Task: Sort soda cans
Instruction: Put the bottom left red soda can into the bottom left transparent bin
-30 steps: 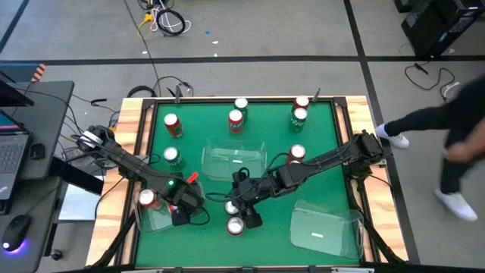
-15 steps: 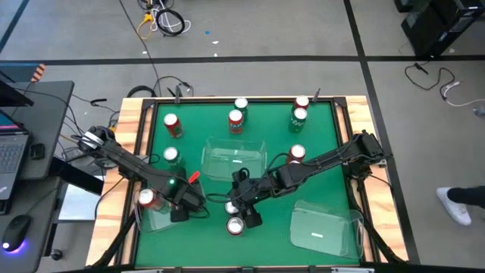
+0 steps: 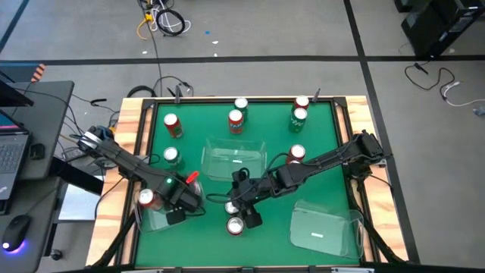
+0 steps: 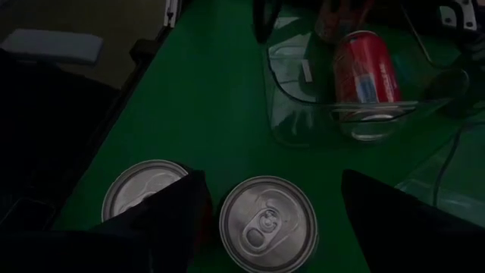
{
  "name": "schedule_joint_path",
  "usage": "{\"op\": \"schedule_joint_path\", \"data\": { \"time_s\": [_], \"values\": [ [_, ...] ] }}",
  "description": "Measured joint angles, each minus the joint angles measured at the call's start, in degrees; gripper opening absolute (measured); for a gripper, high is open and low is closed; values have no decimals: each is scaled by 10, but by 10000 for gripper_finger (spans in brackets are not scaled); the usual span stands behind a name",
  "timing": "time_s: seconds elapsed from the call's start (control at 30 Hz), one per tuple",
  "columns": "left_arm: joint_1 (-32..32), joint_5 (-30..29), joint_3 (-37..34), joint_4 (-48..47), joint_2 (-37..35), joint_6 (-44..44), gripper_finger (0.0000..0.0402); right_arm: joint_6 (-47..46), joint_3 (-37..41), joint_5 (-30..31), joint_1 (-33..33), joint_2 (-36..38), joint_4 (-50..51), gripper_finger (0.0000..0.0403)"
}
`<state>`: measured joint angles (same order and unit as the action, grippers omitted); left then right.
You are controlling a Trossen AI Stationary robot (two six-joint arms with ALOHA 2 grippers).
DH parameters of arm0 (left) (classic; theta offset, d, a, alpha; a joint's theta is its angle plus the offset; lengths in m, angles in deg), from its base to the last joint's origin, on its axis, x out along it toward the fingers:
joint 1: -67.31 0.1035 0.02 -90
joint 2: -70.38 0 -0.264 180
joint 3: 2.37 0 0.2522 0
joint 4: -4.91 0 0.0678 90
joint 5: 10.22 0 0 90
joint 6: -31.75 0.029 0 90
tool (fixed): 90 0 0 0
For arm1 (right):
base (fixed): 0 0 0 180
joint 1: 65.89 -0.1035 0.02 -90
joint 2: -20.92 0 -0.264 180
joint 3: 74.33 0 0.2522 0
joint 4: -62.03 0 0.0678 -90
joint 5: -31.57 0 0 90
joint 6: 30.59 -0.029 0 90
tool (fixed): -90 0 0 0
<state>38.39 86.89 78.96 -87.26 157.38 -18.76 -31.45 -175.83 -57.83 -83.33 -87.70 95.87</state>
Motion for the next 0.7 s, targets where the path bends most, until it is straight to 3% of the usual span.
{"op": "schedule_joint_path", "data": {
  "time_s": [0.2,0.4,0.7],
  "values": [
    [-9,-20,-48,5,0,-67,8,2,0,0,-3,0,2,295],
    [-9,-19,-95,-12,0,-123,3,5,0,0,-2,0,2,282],
    [-12,-33,-146,76,0,-125,2,7,0,28,-2,0,2,236]
  ]
}}
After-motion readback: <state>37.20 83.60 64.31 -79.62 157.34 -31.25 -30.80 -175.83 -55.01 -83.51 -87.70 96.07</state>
